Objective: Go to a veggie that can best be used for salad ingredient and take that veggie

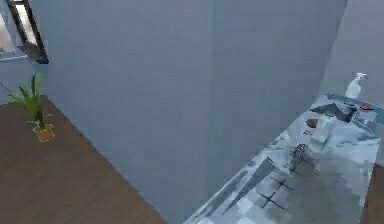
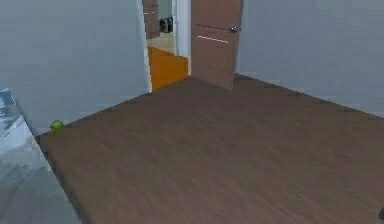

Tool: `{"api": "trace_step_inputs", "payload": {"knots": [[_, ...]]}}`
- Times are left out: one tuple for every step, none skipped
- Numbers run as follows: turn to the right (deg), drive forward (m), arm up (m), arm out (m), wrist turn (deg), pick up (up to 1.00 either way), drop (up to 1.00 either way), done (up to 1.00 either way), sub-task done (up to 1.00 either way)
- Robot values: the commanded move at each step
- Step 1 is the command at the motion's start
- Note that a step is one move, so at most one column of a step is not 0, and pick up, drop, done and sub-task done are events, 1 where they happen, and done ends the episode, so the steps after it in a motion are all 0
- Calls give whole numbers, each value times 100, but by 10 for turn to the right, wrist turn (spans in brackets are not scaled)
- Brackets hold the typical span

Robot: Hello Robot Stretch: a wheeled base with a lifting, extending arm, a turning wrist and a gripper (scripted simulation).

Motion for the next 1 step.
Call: {"api": "trace_step_inputs", "payload": {"knots": [[-420,0,0,0,0,0,0,0,0]]}}
